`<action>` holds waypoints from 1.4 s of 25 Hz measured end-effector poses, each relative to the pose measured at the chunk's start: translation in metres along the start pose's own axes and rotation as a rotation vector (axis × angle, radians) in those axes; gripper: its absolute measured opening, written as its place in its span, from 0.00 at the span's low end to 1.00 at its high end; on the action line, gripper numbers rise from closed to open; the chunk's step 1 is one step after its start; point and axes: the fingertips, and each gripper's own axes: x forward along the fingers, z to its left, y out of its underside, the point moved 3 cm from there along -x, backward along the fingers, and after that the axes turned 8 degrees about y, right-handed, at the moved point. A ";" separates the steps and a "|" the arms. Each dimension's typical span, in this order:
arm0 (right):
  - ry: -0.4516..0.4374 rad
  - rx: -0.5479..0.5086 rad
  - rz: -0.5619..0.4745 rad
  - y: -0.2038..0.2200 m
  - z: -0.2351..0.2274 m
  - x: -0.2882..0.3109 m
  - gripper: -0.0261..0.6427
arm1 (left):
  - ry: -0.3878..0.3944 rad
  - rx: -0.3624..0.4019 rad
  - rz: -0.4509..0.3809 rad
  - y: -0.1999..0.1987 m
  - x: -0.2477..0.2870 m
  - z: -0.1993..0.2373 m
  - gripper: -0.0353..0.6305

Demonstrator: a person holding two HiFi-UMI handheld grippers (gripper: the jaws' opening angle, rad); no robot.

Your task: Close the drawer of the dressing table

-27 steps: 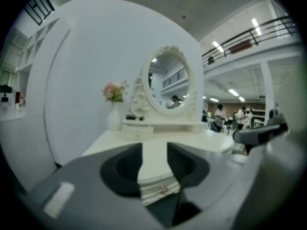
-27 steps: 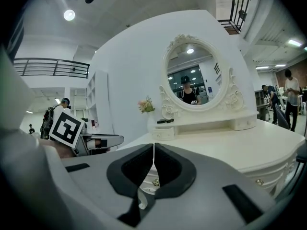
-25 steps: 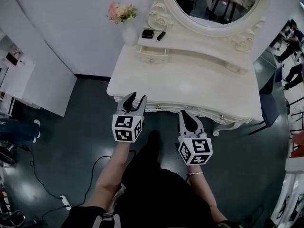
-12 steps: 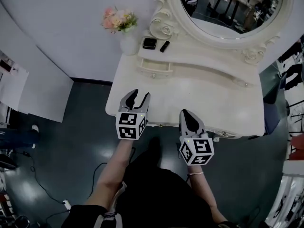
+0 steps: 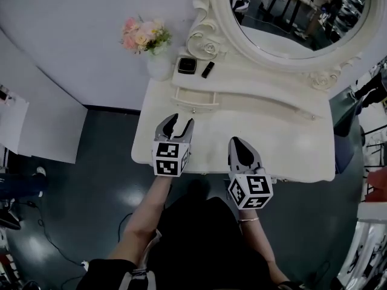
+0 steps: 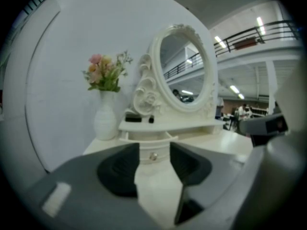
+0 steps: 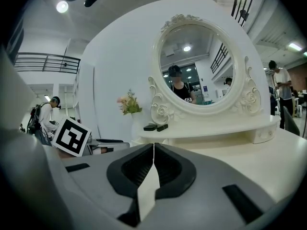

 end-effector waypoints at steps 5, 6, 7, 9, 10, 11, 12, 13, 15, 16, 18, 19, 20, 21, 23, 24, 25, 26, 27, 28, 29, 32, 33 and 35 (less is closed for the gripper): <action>0.000 0.001 0.007 -0.002 -0.007 0.010 0.05 | 0.006 -0.002 0.021 0.002 0.015 -0.001 0.35; -0.002 0.002 0.007 -0.003 -0.009 0.012 0.05 | 0.004 -0.001 0.024 0.003 0.018 -0.001 0.35; -0.006 0.004 0.006 -0.004 -0.011 0.014 0.05 | 0.000 0.000 0.029 0.003 0.020 -0.001 0.35; -0.017 0.006 0.005 -0.006 -0.013 0.018 0.05 | -0.014 0.001 0.042 0.004 0.023 -0.001 0.35; -0.023 0.006 0.005 -0.008 -0.015 0.020 0.05 | -0.023 0.000 0.049 0.005 0.025 0.000 0.35; -0.029 0.006 0.004 -0.009 -0.017 0.023 0.05 | -0.032 -0.001 0.055 0.005 0.027 0.000 0.35; -0.035 0.006 0.004 -0.011 -0.019 0.025 0.05 | -0.041 -0.002 0.060 0.006 0.030 0.000 0.36; -0.041 0.006 0.004 -0.013 -0.021 0.027 0.05 | -0.048 -0.003 0.065 0.006 0.033 0.001 0.36; -0.053 0.004 0.007 -0.014 -0.025 0.032 0.05 | -0.063 -0.007 0.072 0.006 0.039 0.002 0.36; -0.058 0.003 0.010 -0.015 -0.028 0.034 0.05 | -0.071 -0.011 0.075 0.007 0.042 0.002 0.37; -0.068 0.002 0.017 -0.014 -0.032 0.037 0.05 | -0.087 -0.020 0.080 0.008 0.047 0.003 0.37; -0.072 0.002 0.019 -0.014 -0.035 0.039 0.05 | -0.095 -0.023 0.083 0.009 0.049 0.003 0.37; -0.075 0.002 0.021 -0.015 -0.037 0.040 0.05 | -0.103 -0.026 0.087 0.010 0.051 0.004 0.37; -0.078 0.003 0.022 -0.015 -0.040 0.042 0.05 | -0.110 -0.029 0.090 0.011 0.053 0.004 0.37; -0.083 0.003 0.025 -0.016 -0.045 0.045 0.05 | -0.124 -0.034 0.096 0.012 0.057 0.004 0.37; -0.086 0.003 0.027 -0.016 -0.048 0.046 0.05 | -0.131 -0.037 0.099 0.013 0.059 0.004 0.37; -0.090 0.003 0.030 -0.015 -0.050 0.048 0.05 | -0.138 -0.040 0.102 0.014 0.060 0.005 0.37; -0.093 0.004 0.033 -0.015 -0.052 0.049 0.05 | -0.143 -0.042 0.105 0.015 0.062 0.005 0.37; -0.096 0.004 0.036 -0.014 -0.053 0.051 0.05 | -0.147 -0.044 0.108 0.015 0.063 0.006 0.37; -0.100 0.005 0.039 -0.014 -0.054 0.053 0.05 | -0.150 -0.046 0.111 0.016 0.065 0.007 0.37; -0.104 0.005 0.041 -0.013 -0.054 0.054 0.05 | -0.152 -0.047 0.113 0.017 0.066 0.007 0.37; -0.115 0.005 0.045 -0.014 -0.055 0.059 0.05 | -0.157 -0.050 0.116 0.017 0.071 0.010 0.37; -0.117 0.005 0.046 -0.014 -0.055 0.060 0.05 | -0.156 -0.051 0.118 0.017 0.072 0.011 0.37; -0.120 0.005 0.048 -0.014 -0.056 0.062 0.05 | -0.157 -0.053 0.119 0.017 0.076 0.012 0.37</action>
